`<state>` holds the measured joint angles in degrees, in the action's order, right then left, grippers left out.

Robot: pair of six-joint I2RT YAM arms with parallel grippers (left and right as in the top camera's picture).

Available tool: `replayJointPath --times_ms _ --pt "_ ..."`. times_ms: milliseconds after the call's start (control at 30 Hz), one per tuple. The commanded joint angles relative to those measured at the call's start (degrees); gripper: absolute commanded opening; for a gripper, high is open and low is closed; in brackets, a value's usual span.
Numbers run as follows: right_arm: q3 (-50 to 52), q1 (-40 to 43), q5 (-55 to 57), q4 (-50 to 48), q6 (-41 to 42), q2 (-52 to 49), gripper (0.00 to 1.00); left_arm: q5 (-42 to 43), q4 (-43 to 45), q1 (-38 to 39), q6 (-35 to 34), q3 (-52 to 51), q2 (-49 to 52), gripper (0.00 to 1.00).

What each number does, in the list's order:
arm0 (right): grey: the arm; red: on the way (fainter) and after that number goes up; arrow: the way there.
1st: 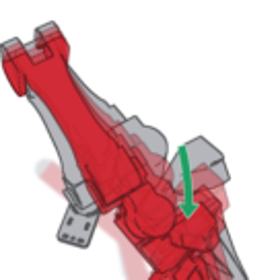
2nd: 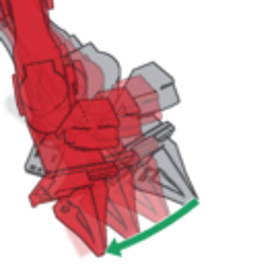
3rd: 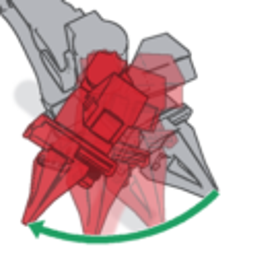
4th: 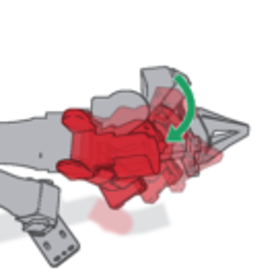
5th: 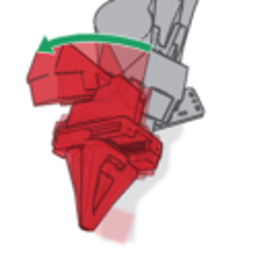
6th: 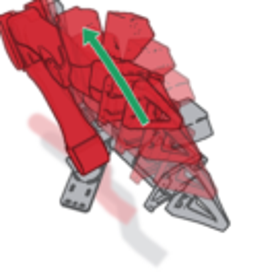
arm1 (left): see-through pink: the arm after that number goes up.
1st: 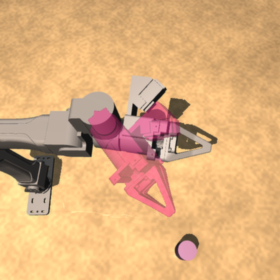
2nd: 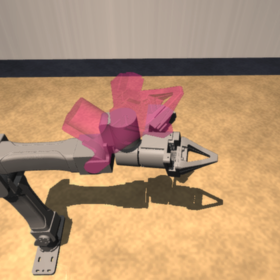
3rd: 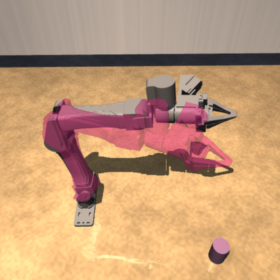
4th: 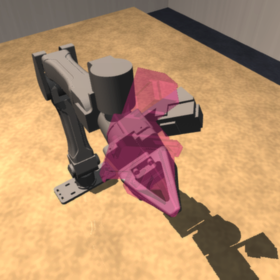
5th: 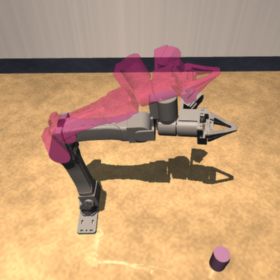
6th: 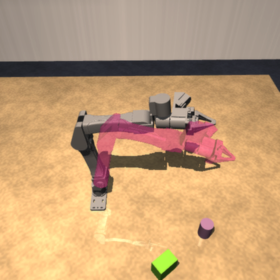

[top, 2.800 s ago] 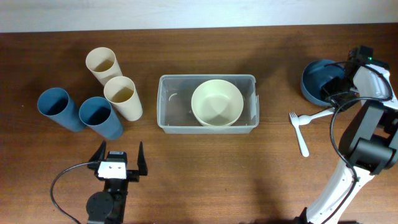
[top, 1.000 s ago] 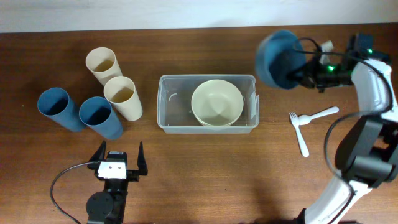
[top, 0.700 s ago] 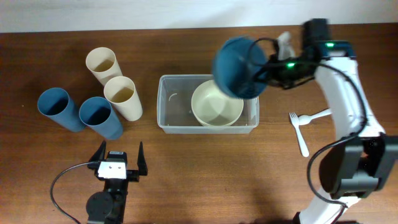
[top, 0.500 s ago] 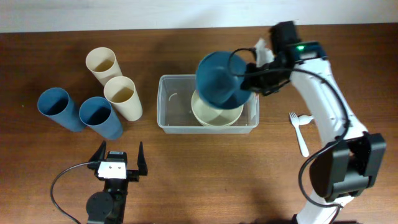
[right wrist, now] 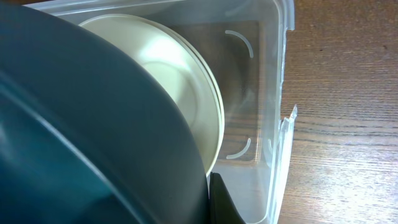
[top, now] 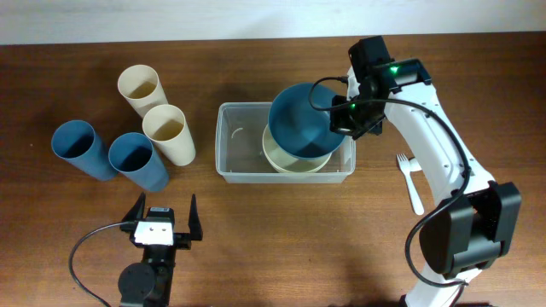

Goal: Pack container
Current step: 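Lift the blue bowl and carry it left over the container, then lower the blue bowl onto the cream bowls and release it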

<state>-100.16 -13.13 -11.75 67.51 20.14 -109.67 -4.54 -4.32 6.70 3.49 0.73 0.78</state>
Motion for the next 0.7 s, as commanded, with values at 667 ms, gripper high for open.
replayJointPath --times_ms 667 --pt "3.74 -3.41 1.92 -3.61 1.81 -1.51 0.13 -0.24 -0.04 -0.22 0.70 -0.22 -0.48 0.99"
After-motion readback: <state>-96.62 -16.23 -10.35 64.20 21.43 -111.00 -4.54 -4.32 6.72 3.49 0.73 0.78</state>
